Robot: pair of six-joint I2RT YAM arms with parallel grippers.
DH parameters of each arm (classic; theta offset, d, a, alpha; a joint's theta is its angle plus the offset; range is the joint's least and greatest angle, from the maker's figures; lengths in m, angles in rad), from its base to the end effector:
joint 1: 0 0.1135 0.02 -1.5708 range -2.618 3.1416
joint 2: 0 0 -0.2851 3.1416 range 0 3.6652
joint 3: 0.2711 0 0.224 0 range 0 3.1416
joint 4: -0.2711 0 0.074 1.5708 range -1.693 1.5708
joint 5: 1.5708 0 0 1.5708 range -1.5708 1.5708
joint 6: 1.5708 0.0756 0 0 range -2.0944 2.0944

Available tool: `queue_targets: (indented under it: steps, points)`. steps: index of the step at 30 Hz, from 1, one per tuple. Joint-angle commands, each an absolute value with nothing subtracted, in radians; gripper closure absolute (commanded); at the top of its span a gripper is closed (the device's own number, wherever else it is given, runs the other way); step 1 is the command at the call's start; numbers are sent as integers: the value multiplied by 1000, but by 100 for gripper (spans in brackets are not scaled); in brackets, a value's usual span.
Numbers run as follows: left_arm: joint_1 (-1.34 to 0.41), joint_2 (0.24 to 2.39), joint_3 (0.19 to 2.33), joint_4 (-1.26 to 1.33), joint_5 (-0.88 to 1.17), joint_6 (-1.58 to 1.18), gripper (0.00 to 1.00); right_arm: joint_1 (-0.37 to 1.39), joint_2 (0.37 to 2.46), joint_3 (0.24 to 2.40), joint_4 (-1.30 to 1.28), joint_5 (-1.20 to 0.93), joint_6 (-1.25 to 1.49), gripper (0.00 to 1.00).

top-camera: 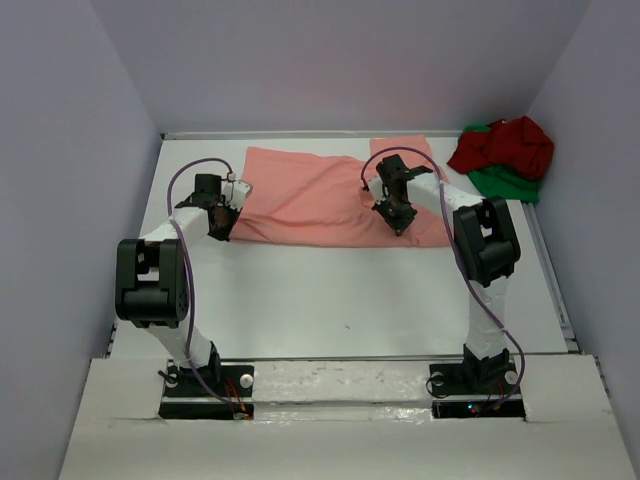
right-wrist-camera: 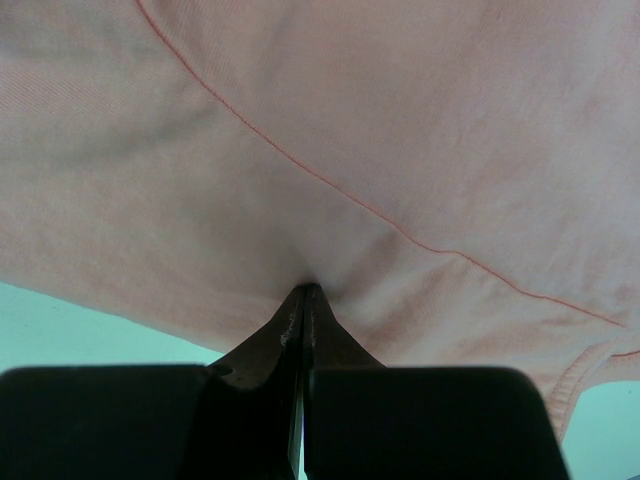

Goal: Fold and stack the t-shirts
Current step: Fold the flattened tshirt in 1/3 of the way

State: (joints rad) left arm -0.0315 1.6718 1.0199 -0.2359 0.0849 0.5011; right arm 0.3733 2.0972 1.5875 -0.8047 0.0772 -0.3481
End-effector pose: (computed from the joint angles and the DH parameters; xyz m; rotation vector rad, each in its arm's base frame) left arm 0.3506 -0.0175 0.1981 0.6823 2.3602 0.1016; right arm 0.3921 0.1473 0.1626 -1.0038 2.7020 -0.1066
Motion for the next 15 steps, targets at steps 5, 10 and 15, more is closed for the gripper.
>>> queue_targets:
  steps: [5, 10, 15]
  points:
    - [-29, 1605, 980, -238, 11, 548, 100, 365, 2129, 1605, -816, 101, -362, 100]
    - [-29, 1598, 965, -230, -38, 558, 100, 356, 2132, 1606, -818, 104, -364, 100]
    - [-29, 1589, 953, -222, -57, 569, 100, 356, 2137, 1611, -818, 117, -368, 100]
